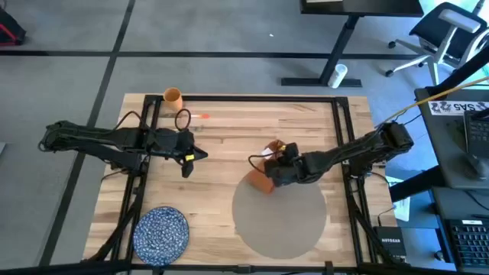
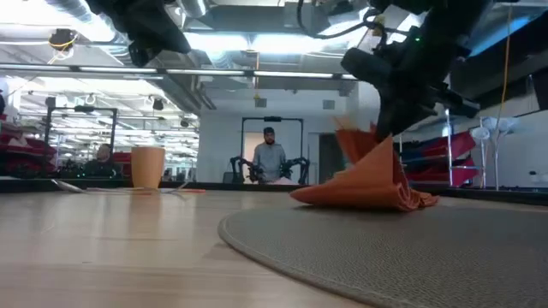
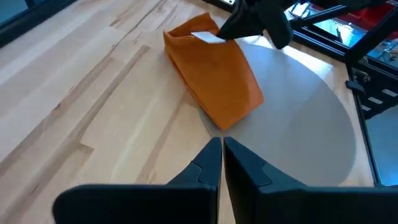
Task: Set table place
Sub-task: Fold the orange napkin
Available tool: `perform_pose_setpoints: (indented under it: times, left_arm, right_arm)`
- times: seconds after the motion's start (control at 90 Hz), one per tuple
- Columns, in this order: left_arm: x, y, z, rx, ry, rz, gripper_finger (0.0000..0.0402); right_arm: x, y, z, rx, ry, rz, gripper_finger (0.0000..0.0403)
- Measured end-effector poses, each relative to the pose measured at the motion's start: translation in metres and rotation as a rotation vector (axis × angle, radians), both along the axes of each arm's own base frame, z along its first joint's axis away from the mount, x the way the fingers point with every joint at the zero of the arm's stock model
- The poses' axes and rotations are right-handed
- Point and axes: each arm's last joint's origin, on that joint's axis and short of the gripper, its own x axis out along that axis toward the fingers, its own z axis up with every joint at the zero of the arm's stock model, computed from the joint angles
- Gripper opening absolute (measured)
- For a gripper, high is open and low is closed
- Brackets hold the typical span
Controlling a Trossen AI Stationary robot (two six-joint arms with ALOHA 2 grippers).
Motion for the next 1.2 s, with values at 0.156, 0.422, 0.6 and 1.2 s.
perform_pose_setpoints:
  times: [0.156,0.422,0.6,1.2]
  left_arm:
    - [0.000,0.000,0.000,-0.007,0.000,-0.013,0.0000]
    - [0.000,-0.001,0.000,-0.024,0.000,-0.021,0.0000]
    - [0.000,-0.002,0.000,-0.042,0.000,-0.037,0.0000]
    - [0.000,-0.002,0.000,-0.079,-0.004,-0.028,0.0000]
  right_arm:
    - [-0.010,0.000,-0.014,0.031,-0.020,-0.102,0.0000]
    - [-0.029,0.009,-0.039,0.090,-0.093,-0.253,0.0000]
    - [-0.040,0.017,-0.050,0.124,-0.170,-0.340,0.0000]
    - [-0.037,0.016,-0.052,0.110,-0.229,-0.339,0.0013]
